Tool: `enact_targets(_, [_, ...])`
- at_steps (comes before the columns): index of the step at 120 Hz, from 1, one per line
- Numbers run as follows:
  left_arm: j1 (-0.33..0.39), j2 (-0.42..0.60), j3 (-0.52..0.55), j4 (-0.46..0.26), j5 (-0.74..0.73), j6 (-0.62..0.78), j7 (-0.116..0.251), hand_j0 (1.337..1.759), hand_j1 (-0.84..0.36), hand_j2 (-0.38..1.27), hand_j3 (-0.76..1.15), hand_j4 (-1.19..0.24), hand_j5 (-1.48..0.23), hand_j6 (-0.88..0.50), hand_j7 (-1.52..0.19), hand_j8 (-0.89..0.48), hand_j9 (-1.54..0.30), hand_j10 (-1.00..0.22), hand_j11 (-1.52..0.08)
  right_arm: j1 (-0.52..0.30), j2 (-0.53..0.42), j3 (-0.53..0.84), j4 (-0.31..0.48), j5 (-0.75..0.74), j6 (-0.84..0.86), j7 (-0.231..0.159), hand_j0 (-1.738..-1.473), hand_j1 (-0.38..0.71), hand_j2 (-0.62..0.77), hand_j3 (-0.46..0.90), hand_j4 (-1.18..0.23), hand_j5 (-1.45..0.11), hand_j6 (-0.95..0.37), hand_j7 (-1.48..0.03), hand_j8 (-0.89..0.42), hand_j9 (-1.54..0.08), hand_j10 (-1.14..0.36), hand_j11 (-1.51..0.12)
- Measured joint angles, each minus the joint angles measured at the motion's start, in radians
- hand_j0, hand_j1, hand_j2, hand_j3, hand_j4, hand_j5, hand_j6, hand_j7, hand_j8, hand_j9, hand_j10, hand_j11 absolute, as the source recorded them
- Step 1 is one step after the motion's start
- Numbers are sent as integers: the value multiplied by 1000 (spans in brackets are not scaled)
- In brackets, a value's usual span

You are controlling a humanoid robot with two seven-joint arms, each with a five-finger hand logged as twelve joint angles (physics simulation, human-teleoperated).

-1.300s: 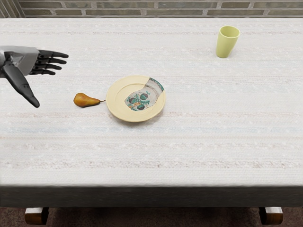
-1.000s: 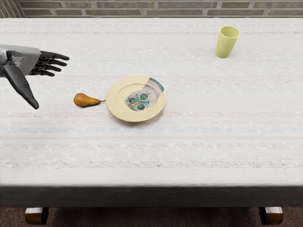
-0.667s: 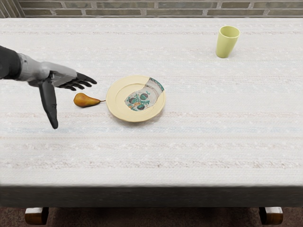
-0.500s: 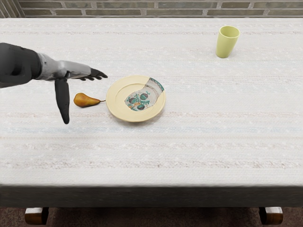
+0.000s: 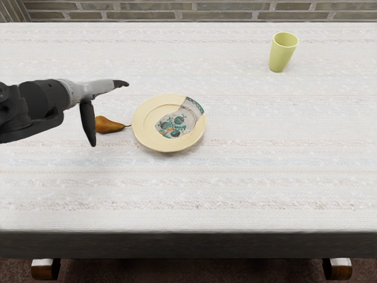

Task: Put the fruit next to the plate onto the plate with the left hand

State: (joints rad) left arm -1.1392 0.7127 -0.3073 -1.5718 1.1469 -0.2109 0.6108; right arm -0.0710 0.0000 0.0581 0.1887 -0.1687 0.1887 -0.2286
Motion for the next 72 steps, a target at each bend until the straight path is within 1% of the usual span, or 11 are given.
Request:
enact_targets(11, [21,-16,1,30,43,6,0,1658,312,8,0,-36,-42,-38,-42,-37,-42,-36,-41,0,0,0,0,0,0,0,-1658,-349,0,0,0,0,0,0,0,0,0,0])
enact_targets(28, [22,-30,13,49,73,7,0,1658,312,9,0,-37,-42,-38,-42,-38,-42,-36,-42,0,0,0,0,0,0,0,-1658,-349,0,0,0,0,0,0,0,0,0,0])
enact_targets(35, [34,-34,20,62,77,7,0,1658,312,9,0,-37,-43,-38,-43,-38,-42,-36,-42,0,0,0,0,0,0,0,-1658,-349,0,0,0,0,0,0,0,0,0,0])
enact_targets(49, [32,-93,36,117,81,3,0,1658,311,9,0,-37,-44,-39,-43,-39,-43,-37,-43,0,0,0,0,0,0,0,-1658,-349,0,0,0,0,0,0,0,0,0,0])
enact_targets(58, [28,-101,58,151,84,3,0,1658,309,9,0,-39,-46,-40,-45,-40,-45,-38,-45,-1,0,0,0,0,0,0,-1658,-349,0,0,0,0,0,0,0,0,0,0])
enact_targets(72, [30,-120,72,180,109,6,0,1658,299,11,0,-47,-57,-49,-56,-48,-56,-47,-56,-1,0,0,0,0,0,0,-1658,-349,0,0,0,0,0,0,0,0,0,0])
